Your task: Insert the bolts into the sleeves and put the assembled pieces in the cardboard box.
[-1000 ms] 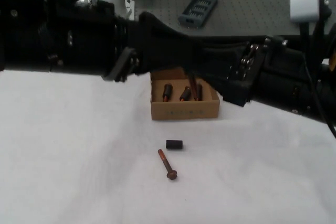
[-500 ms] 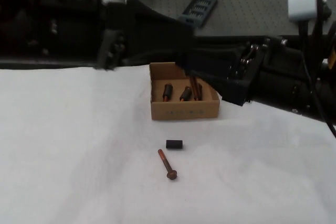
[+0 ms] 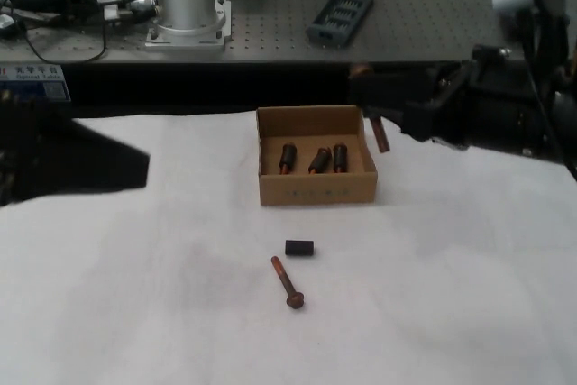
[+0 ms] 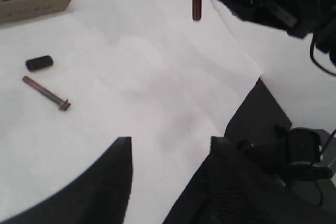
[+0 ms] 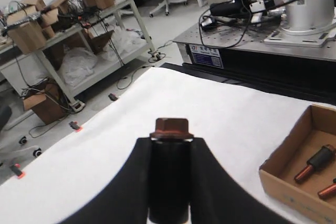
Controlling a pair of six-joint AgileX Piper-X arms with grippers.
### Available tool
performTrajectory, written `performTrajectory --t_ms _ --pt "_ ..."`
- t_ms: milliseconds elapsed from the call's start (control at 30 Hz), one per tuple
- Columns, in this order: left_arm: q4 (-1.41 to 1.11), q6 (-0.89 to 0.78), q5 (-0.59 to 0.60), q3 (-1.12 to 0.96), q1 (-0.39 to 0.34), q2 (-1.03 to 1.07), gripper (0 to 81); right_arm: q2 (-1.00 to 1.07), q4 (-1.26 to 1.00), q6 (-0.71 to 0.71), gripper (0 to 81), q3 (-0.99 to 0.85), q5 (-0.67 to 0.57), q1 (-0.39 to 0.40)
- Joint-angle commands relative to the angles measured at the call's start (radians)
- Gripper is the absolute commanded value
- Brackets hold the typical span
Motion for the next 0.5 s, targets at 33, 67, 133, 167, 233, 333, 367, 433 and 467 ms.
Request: performTrajectory --t_ms 33,67,133,167,233,333,367,433,467 --pt "0.112 0.038 -0.042 -0.008 0.003 -0.086 33.6 0.019 0.006 -0.015 1.8 -0.027 -0.007 -0.008" --pt "0.142 0.038 -0.057 -0.008 0.003 -0.11 33.6 0.048 0.018 -0.015 1.8 -0.06 -0.007 -0.011" --pt "0.197 0.04 -0.098 -0.008 0.003 -0.148 33.6 0.125 0.061 -0.021 1.8 -0.135 -0.007 -0.017" --pt "0.225 0.047 -0.125 -0.008 0.003 -0.168 33.6 0.159 0.082 -0.032 1.8 -0.168 -0.007 -0.02" --pt "0.271 0.06 -0.185 -0.008 0.003 -0.208 33.6 0.245 0.148 -0.047 1.8 -0.258 -0.007 -0.02" --pt "0.332 0.065 -0.298 -0.008 0.003 -0.254 33.6 0.369 0.253 -0.079 1.8 -0.389 0.004 -0.02" --pt "0.349 0.065 -0.336 -0.008 0.003 -0.27 33.6 0.405 0.286 -0.09 1.8 -0.435 0.026 -0.02" --pt "0.378 0.065 -0.395 -0.008 0.003 -0.296 33.6 0.465 0.34 -0.119 1.8 -0.519 0.066 -0.02" --pt "0.393 0.062 -0.427 -0.008 0.003 -0.307 33.6 0.497 0.367 -0.134 1.8 -0.558 0.087 -0.02"
